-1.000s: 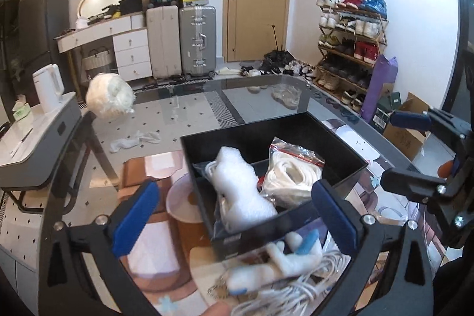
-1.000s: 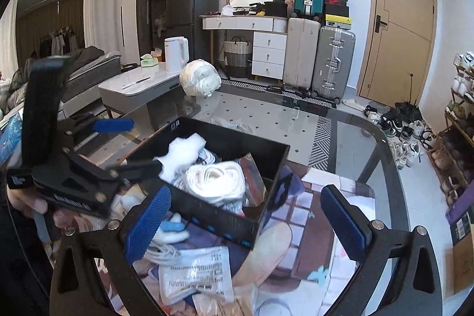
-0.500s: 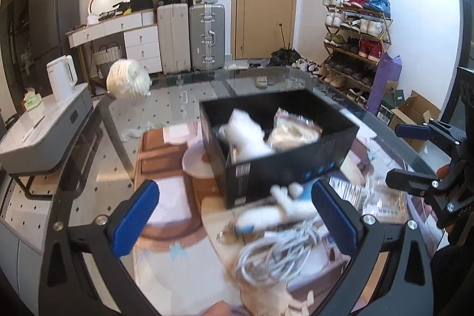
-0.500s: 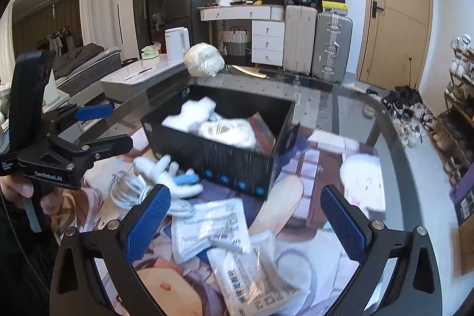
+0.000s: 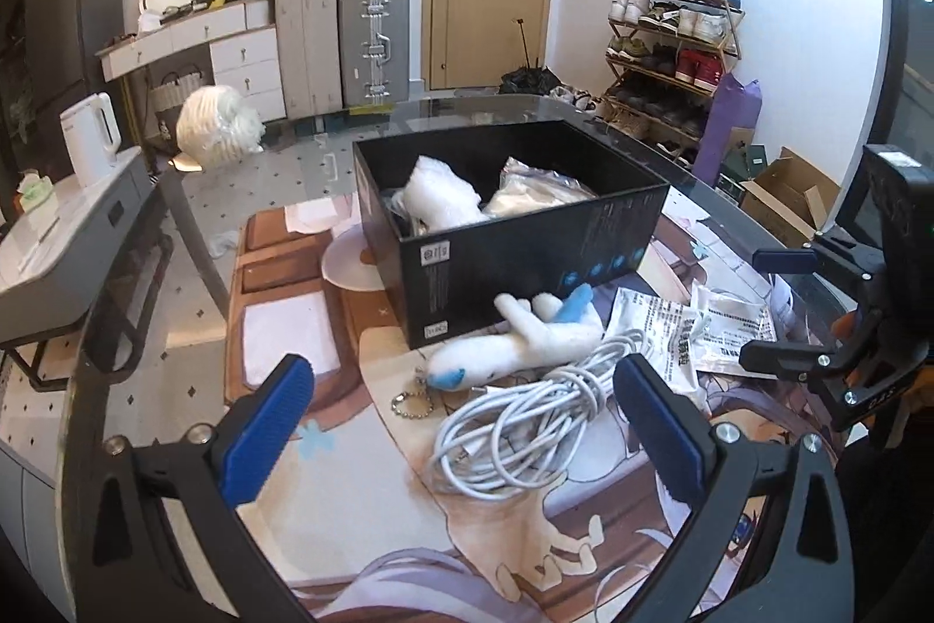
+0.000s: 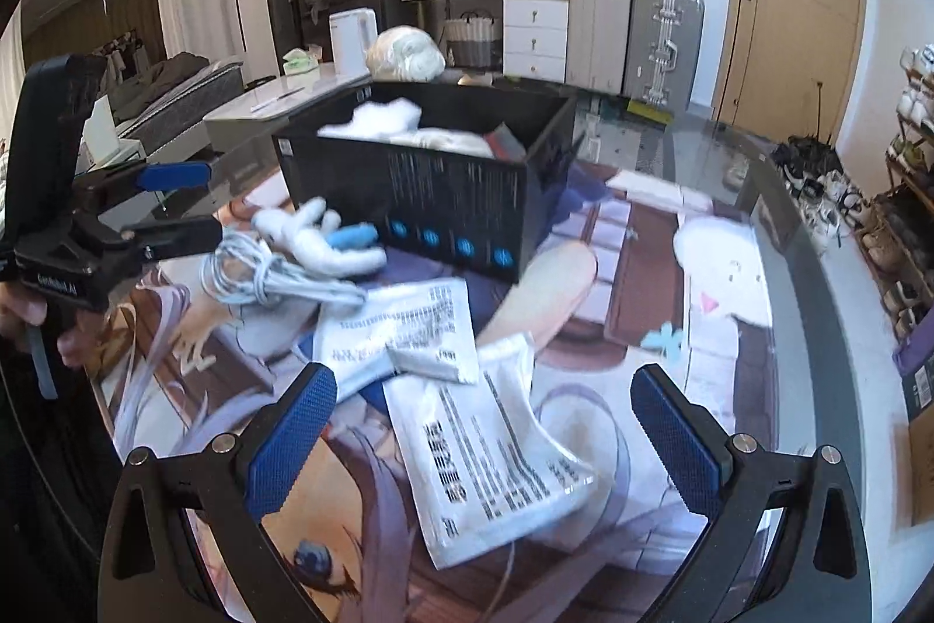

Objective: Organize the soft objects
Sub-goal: 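Withdraw both tools from the black box back to the pile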

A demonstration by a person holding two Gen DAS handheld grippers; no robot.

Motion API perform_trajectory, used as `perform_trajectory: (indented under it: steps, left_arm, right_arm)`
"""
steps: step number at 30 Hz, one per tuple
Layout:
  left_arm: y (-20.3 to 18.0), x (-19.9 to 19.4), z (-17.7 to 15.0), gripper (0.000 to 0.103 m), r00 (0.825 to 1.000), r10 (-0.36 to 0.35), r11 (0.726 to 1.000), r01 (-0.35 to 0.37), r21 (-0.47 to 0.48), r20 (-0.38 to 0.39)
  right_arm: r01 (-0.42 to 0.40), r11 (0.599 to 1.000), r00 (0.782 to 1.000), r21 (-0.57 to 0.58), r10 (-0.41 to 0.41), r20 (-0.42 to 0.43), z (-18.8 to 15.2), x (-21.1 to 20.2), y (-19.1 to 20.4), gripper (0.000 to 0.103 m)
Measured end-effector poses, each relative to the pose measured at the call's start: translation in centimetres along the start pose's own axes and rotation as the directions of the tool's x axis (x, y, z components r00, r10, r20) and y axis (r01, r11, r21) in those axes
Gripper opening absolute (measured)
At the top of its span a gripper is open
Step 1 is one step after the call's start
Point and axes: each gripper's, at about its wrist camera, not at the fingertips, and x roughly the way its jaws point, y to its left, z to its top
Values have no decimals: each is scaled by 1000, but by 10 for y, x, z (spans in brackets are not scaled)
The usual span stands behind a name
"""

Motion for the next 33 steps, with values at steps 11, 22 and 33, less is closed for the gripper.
perform_trajectory:
  steps: [11,22,33]
  left_arm:
    - [-15,9,-5,103,999,21,996,-17,88,-46]
    - [-23,21,-9,103,995,2,993,9,120,-97]
    - [-28,28,-10,103,992,-5,990,23,137,-129]
  right_arm:
    - [-27,999,996,-25,25,-85,-13,12,-3,102]
    - [-19,1000,991,-19,17,-130,-12,20,-4,102]
    - [41,999,989,24,-37,-142,-12,22,-18,101]
